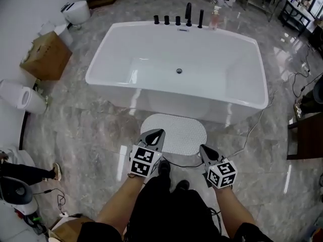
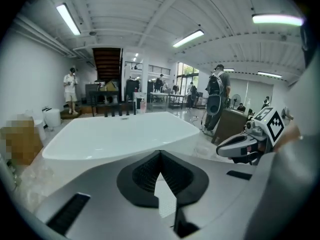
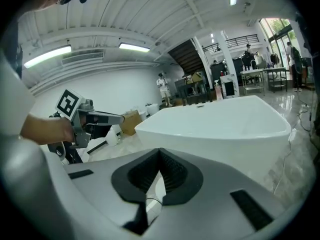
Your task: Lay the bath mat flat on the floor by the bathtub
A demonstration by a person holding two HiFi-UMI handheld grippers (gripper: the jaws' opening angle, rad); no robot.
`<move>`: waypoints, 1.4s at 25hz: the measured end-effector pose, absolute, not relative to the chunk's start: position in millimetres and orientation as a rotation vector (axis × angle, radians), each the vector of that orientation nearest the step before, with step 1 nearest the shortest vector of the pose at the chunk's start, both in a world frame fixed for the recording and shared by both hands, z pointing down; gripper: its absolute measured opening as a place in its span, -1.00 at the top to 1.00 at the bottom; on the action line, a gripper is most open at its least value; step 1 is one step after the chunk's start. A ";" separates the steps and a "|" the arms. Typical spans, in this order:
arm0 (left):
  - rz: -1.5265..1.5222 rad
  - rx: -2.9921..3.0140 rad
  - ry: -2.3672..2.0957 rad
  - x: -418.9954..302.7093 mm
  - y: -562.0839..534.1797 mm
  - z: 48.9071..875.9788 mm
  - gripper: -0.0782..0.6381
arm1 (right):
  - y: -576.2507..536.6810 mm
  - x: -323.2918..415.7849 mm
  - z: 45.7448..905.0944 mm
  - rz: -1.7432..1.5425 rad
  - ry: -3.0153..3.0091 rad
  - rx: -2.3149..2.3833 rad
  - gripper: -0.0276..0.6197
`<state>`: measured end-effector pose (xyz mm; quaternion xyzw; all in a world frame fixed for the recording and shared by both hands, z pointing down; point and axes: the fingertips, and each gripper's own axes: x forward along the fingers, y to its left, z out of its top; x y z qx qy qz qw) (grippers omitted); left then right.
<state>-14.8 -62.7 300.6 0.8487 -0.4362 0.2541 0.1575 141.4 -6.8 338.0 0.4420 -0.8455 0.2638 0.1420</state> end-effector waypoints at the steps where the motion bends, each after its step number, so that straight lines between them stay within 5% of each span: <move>1: 0.717 2.437 -1.249 -9.6 -58.7 287.9 0.75 | -3.1 146.4 327.5 0.764 -2.445 1.287 0.87; 20: 0.553 2.474 -1.343 13.5 13.4 156.1 0.75 | 58.4 219.6 206.5 0.727 -2.523 1.505 0.87; 35: 0.438 2.554 -1.314 -20.4 -16.2 107.1 0.75 | 18.4 161.6 138.1 0.606 -2.600 1.531 0.87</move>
